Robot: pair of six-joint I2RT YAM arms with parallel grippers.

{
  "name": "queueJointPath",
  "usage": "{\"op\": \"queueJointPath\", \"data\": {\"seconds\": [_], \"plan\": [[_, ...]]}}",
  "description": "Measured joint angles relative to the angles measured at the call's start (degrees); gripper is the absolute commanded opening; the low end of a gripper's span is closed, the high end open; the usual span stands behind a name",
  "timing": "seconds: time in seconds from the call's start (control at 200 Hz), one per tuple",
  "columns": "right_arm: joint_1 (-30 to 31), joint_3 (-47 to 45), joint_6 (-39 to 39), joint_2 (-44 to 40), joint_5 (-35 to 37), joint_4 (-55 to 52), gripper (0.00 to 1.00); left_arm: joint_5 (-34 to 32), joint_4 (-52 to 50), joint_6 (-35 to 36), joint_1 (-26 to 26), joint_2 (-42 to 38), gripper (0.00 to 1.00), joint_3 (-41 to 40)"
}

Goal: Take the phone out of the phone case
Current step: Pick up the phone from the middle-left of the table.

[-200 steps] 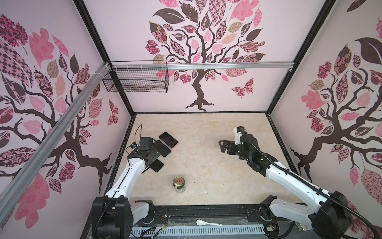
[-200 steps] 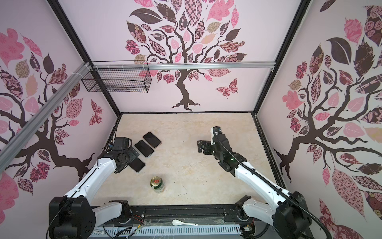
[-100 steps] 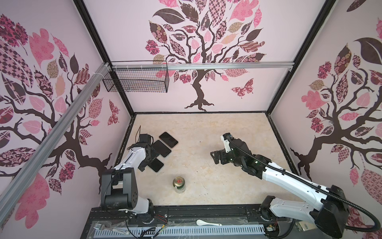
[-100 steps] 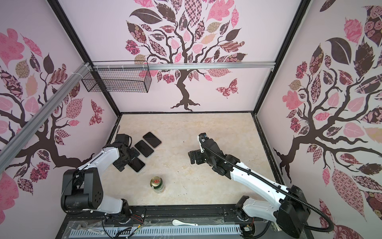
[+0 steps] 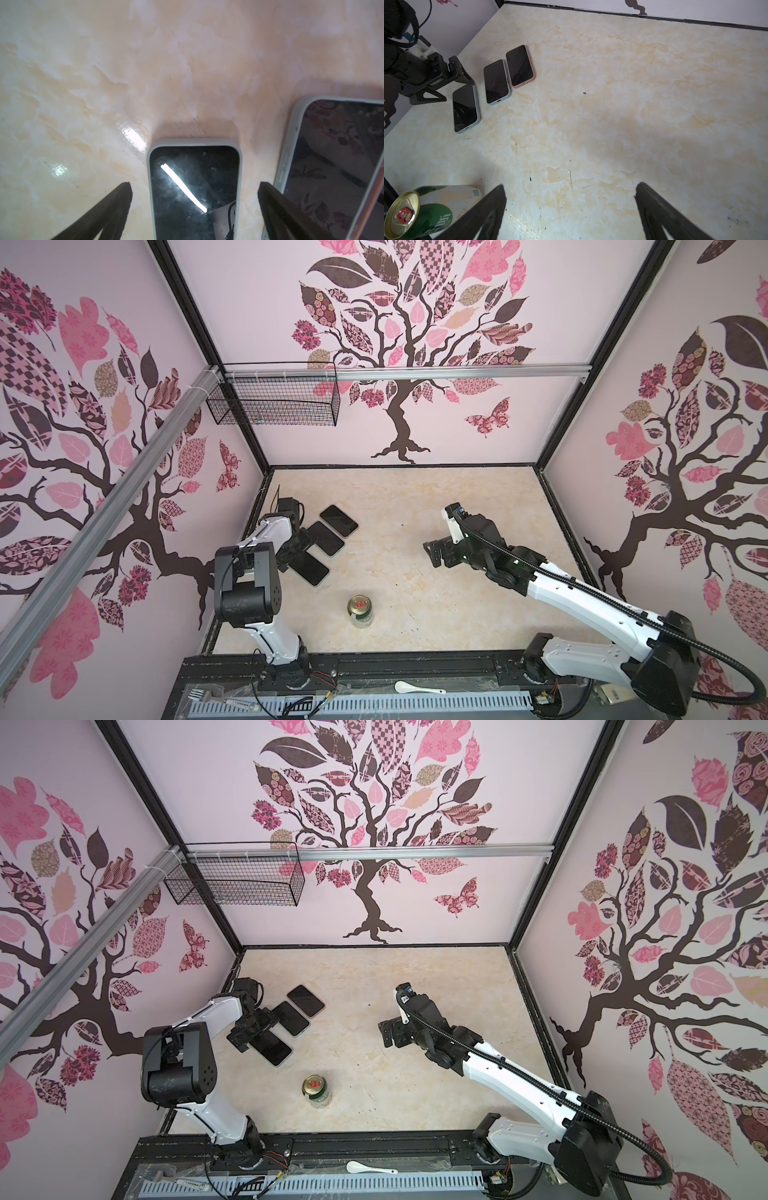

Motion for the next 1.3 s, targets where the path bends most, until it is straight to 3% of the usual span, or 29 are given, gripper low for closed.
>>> {"op": "queueJointPath", "data": {"seconds": [0.795,1.3], "plan": [[0.00,0.00,-0.66,0.37,-1.09,-0.17,1.00,1.40,0.31,0.76,0.81,5.55,0.94,2.51],[0.00,-0.02,-0.63,0.61,-1.09,-0.24,1.00,2.32,1.49,0.72,1.62,5.31,0.75,1.75]]}}
